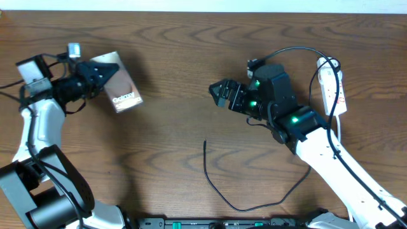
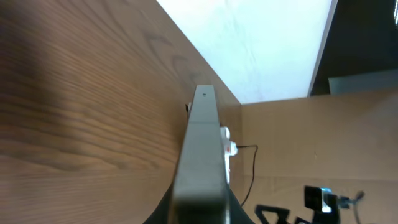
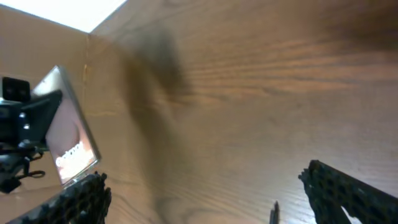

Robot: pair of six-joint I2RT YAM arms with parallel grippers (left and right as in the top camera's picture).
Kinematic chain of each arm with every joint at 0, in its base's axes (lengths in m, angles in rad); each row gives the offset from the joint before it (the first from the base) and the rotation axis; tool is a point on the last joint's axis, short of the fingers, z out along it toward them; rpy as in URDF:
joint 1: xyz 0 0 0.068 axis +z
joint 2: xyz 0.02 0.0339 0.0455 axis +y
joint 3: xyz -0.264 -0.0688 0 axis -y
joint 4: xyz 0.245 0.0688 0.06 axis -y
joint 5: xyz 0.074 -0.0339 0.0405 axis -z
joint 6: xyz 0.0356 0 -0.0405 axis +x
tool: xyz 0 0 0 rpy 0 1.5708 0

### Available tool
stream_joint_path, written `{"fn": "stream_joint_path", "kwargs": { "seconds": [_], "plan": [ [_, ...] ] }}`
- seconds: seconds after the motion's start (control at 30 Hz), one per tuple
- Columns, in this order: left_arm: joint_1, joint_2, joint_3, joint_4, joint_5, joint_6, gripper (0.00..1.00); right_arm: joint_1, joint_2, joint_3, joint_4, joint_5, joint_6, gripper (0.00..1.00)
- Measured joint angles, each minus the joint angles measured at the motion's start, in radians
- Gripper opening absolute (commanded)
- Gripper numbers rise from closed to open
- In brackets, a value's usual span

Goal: Plug charger to phone and switch on socket
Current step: 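Move the right gripper down over the black cable's plug end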

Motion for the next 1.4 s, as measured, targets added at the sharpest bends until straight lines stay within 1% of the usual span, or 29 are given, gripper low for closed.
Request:
{"fn": "stream_joint_path", "kwargs": {
  "seconds": [0.13, 0.33, 0.43, 0.53, 0.63, 0.8, 1.03, 1.4],
  "plan": [
    [0.053, 0.000, 0.000, -0.023, 0.000, 0.013, 0.08, 0.077, 0.005, 0.031, -0.107, 0.058, -0.013, 0.99],
    [0.079, 0.000, 0.000, -0.055, 0.003, 0.017, 0.08, 0.186, 0.155, 0.032, -0.157, 0.109, -0.012, 0.99],
    [0.079, 0.000, 0.000, -0.063, 0.003, 0.017, 0.07, 0.236, 0.221, 0.032, -0.207, 0.173, 0.005, 0.99],
    [0.079, 0.000, 0.000, -0.066, 0.003, 0.017, 0.07, 0.274, 0.249, 0.032, -0.247, 0.238, 0.038, 0.99],
    [0.079, 0.000, 0.000, -0.066, 0.003, 0.017, 0.07, 0.285, 0.253, 0.032, -0.261, 0.280, 0.078, 0.99],
    [0.079, 0.000, 0.000, -0.068, 0.003, 0.017, 0.08, 0.294, 0.293, 0.032, -0.265, 0.299, 0.130, 0.99],
    [0.079, 0.000, 0.000, -0.073, 0.003, 0.017, 0.08, 0.349, 0.386, 0.040, -0.277, 0.299, 0.151, 0.99],
    [0.079, 0.000, 0.000, -0.080, 0.003, 0.017, 0.07, 0.384, 0.412, 0.081, -0.354, 0.307, 0.190, 0.99]
  ]
}}
